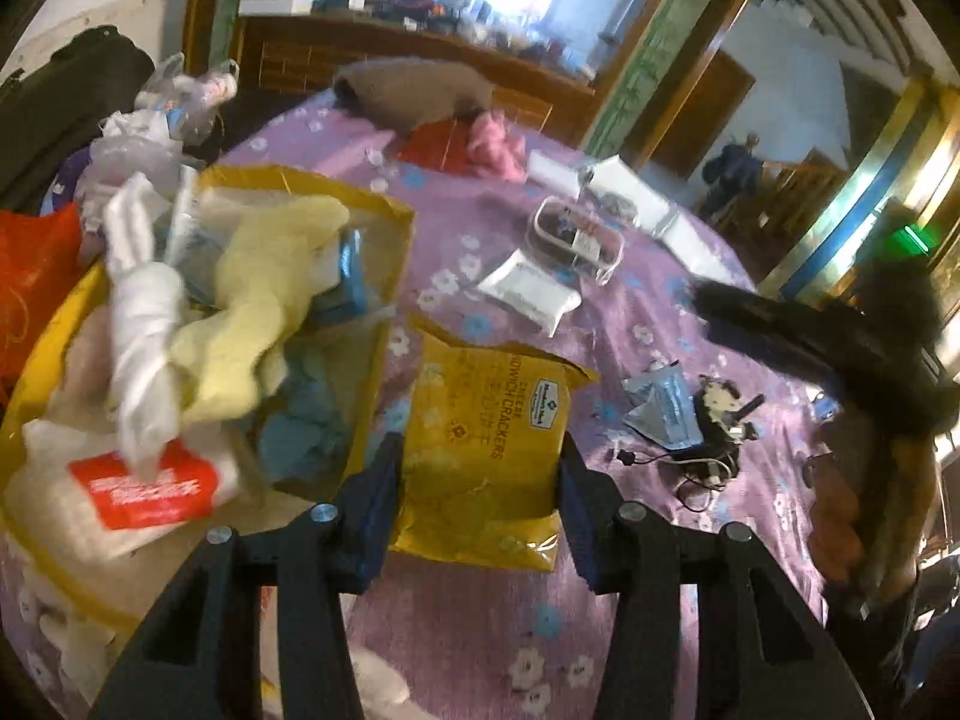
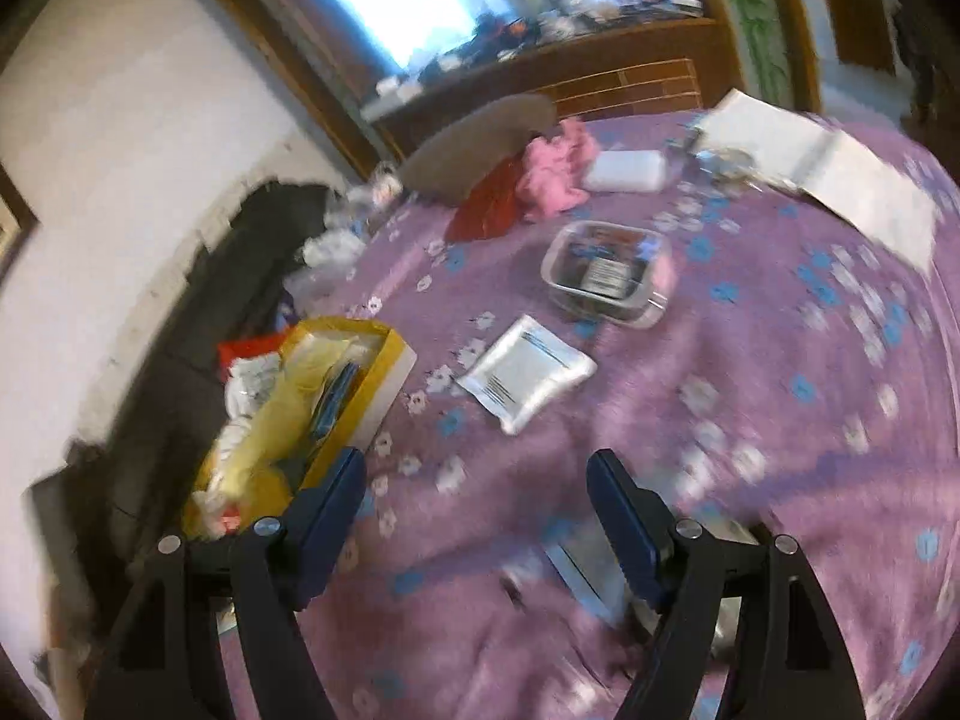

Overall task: Organize soft objects
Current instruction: 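Carry the yellow snack bag over the tray with the left tool while the right tool grasps a white packet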

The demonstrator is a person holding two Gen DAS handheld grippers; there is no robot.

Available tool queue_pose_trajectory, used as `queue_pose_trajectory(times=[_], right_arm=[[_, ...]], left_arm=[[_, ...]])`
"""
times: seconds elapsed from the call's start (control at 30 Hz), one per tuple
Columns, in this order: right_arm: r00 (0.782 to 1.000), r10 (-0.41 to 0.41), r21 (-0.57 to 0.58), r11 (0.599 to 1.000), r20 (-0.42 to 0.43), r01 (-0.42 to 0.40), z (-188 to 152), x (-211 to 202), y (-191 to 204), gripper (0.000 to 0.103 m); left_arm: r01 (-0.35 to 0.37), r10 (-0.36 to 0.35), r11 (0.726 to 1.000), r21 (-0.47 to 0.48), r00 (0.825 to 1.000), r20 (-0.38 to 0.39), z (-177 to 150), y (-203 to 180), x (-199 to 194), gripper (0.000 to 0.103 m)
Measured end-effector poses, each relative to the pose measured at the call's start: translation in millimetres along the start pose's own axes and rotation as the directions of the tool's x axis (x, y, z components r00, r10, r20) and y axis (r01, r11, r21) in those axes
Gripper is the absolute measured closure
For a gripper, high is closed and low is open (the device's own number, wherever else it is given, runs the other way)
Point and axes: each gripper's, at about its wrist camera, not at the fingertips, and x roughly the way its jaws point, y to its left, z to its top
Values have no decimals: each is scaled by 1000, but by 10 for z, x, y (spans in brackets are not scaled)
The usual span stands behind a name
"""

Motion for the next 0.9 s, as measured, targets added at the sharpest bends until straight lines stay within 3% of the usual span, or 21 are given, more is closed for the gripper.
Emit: queue_pose_trajectory(times=[0.13,0.37,0.47,0.53,0.6,0.7,0.77,0.8,0.9], right_arm=[[997,-59,-52,997,-40,56,297,525,251,22],[968,-202,76,974,-151,216,558,1277,-144,22],[961,-214,80,970,-174,231,511,1451,-222,21],[959,-231,51,969,-164,242,476,1473,-140,15],[957,-240,21,969,-164,247,426,1492,-30,14],[933,-320,-80,947,-167,311,348,1569,147,15],[916,-370,-127,927,-155,353,315,1597,219,19],[907,-396,-154,914,-142,375,301,1595,250,29],[912,-390,-156,916,-130,370,304,1567,218,38]], left_arm=[[17,-18,1000,18,999,48,-12,37,-194,56],[48,-49,999,10,994,96,18,244,-421,56],[52,-50,999,-9,994,96,7,362,-443,56],[50,-47,998,-25,994,101,-10,444,-479,56],[53,-49,998,-34,993,111,-26,498,-535,56],[61,-55,997,-49,991,124,-22,563,-619,56],[44,-37,998,-50,990,134,-17,590,-684,56],[44,-36,998,-50,989,142,-15,602,-713,56],[27,-18,998,-56,988,154,-14,664,-782,56]])
